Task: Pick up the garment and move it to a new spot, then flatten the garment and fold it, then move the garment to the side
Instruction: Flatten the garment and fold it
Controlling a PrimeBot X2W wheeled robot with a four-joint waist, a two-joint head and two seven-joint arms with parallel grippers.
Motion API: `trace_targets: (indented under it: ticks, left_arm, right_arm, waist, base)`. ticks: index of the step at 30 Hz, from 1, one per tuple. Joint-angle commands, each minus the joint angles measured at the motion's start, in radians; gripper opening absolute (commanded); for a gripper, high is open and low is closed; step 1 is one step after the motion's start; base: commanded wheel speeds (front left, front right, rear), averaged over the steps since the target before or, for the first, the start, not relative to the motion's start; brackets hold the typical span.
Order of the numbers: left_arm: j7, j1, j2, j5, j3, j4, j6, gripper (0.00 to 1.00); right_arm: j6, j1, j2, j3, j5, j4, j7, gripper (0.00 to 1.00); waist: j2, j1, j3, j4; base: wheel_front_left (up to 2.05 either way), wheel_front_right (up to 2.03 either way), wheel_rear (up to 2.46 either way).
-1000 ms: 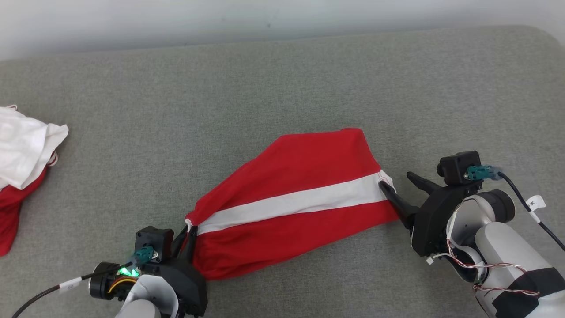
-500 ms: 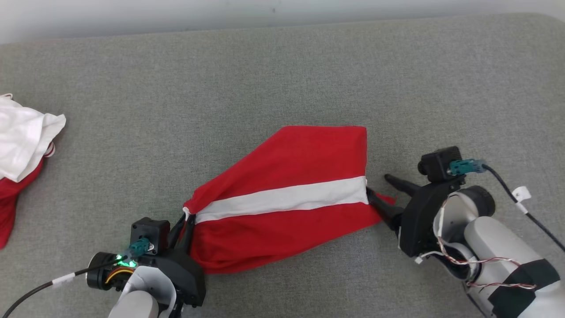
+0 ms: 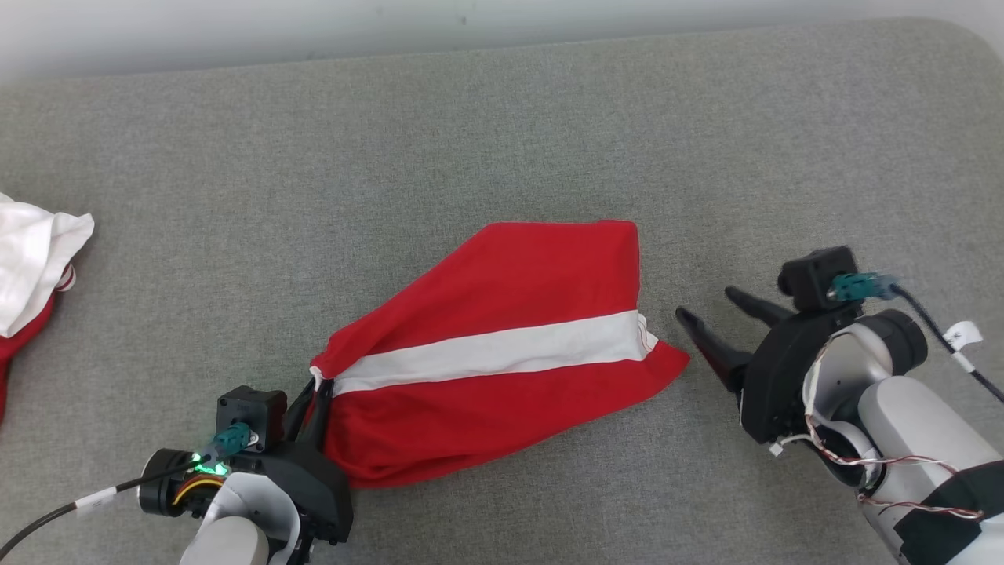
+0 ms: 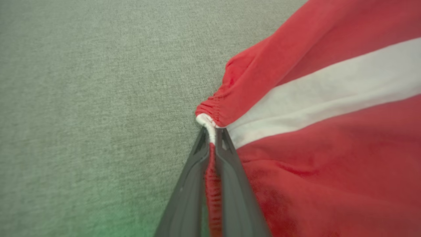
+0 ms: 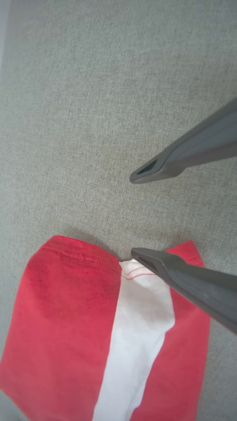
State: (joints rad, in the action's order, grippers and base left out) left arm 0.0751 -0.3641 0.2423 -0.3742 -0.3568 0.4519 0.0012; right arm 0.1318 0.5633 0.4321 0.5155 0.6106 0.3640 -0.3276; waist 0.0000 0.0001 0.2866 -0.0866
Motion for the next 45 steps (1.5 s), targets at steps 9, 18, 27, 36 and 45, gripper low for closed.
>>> trace_targets:
  ticks: [9, 18, 27, 36, 45]
  left_arm:
    - [0.026, 0.024, 0.019, -0.017, -0.006, 0.002, 0.010, 0.00]
    - [0.037, -0.003, 0.024, -0.020, -0.014, -0.011, 0.013, 0.00]
    - [0.029, -0.013, 0.031, -0.024, -0.016, -0.005, 0.014, 0.00]
    - [-0.003, -0.013, 0.032, -0.026, -0.011, -0.009, 0.026, 0.00]
    - [-0.145, -0.016, -0.020, -0.123, 0.056, -0.109, -0.013, 0.00]
  right_arm:
    - [-0.002, -0.088, -0.041, -0.064, 0.035, -0.140, -0.096, 1.00]
    - [-0.002, -0.040, -0.087, -0.057, 0.056, -0.123, -0.168, 1.00]
    - [-0.002, 0.016, -0.097, -0.018, 0.088, -0.030, -0.219, 0.53]
    - [-0.002, 0.016, -0.078, -0.005, 0.036, -0.050, -0.134, 0.00]
    - [-0.002, -0.050, -0.043, -0.128, 0.020, -0.195, -0.010, 0.00]
  waist:
    - [0.0000, -0.0001, 0.015, 0.006]
    - [0.0000, -0.0001, 0.045, 0.023]
    - [0.0000, -0.0001, 0.065, 0.039]
    - [0.0000, -0.0001, 0.056, 0.034]
    - [0.0000, -0.0001, 0.005, 0.017]
  base:
    - [0.00, 0.00, 0.00]
    - [0.00, 0.00, 0.00]
    - [0.00, 0.00, 0.00]
    - [0.00, 0.00, 0.00]
    - [0.00, 0.00, 0.00]
